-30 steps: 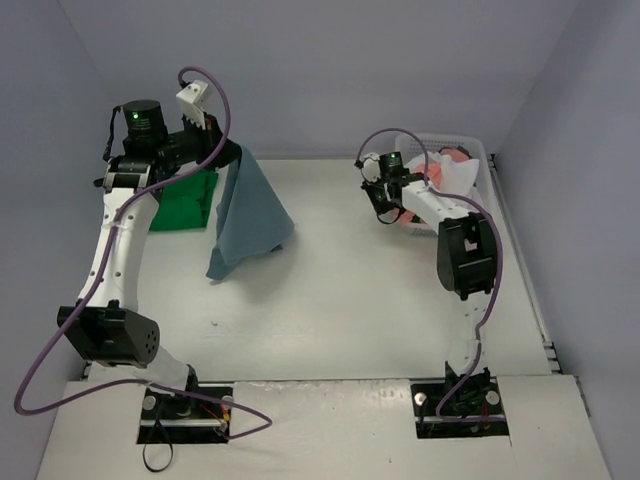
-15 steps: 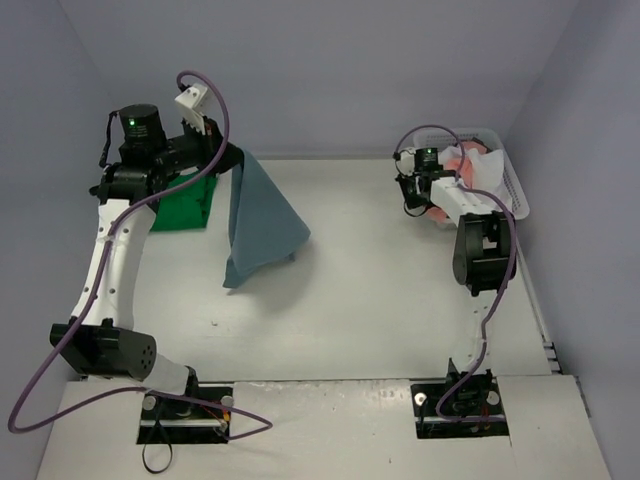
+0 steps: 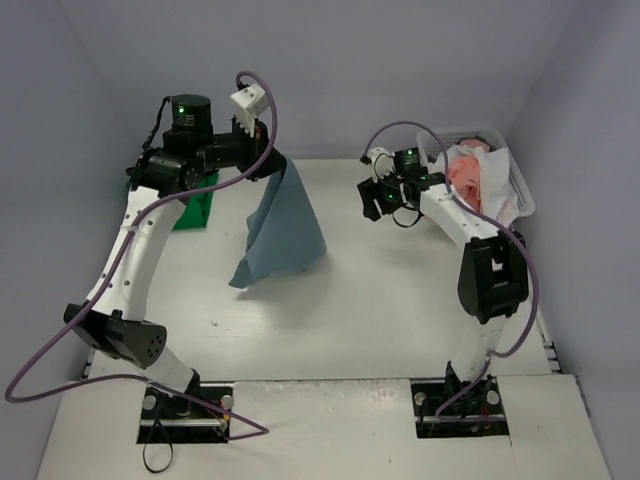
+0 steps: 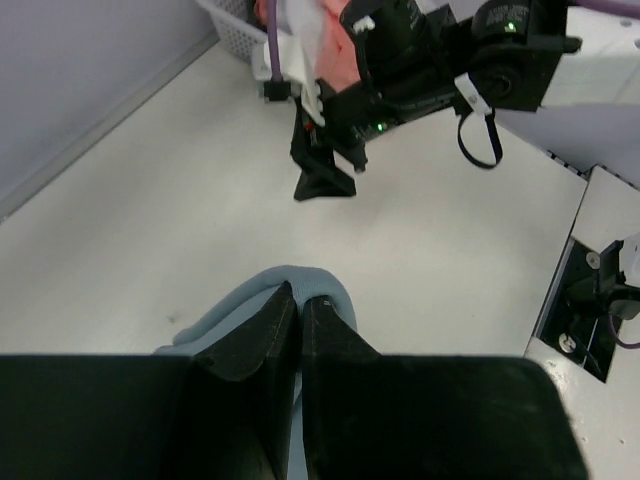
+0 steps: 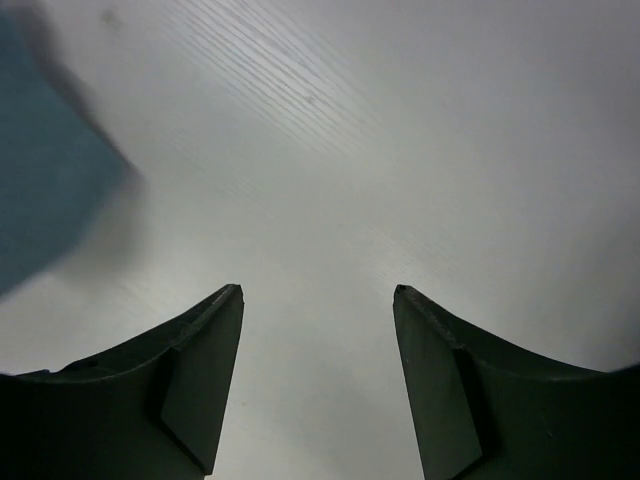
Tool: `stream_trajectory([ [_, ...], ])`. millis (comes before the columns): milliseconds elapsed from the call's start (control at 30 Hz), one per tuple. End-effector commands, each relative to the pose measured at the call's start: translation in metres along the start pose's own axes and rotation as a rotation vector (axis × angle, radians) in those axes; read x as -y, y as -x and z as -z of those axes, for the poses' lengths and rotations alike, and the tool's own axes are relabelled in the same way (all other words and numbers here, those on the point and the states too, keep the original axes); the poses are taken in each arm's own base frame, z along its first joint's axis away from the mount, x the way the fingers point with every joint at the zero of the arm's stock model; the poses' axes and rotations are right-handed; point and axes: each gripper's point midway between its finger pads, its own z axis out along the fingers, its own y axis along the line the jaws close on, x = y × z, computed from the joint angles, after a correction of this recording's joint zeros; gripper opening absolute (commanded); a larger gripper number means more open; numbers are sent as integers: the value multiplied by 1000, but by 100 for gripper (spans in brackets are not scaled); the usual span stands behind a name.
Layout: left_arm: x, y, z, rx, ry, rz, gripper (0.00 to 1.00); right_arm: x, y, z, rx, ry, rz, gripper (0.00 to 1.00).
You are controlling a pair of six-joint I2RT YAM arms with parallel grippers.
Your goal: Fold and stack the t-shirts
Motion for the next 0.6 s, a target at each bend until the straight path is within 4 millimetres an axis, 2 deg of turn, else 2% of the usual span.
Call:
stream_trajectory([
  [0,31,67,20,146,-29,-154,0,-24,43,40,143,62,36,59],
  [33,33,67,16,134,-40,-146,0,-23,45,42,147,58,36,59],
  [67,47,85,24,172,-53,-182,0,-22,45,42,148,50,36,59],
  [133,60,96,27,193,-92,-191,0,-16,44,40,142,24,31,59],
  [167,73,108,35,225,-121,-198,0,-10,42,38,137,3,24,59],
  [300,108,121,44,273,-298,-152,0,15,41,37,158,-63,-66,59],
  [367,131,118,51,256,-429,-54,0,34,43,43,191,-113,-97,59],
  [400,135,113,44,256,-482,-33,0,40,40,43,192,-137,-115,59],
  [433,143,107,43,226,-530,50,0,49,44,49,219,-172,-120,59],
  [500,155,89,30,176,-618,97,0,63,42,54,230,-212,-142,59],
  [567,170,79,26,138,-675,116,0,77,42,59,245,-254,-168,59],
])
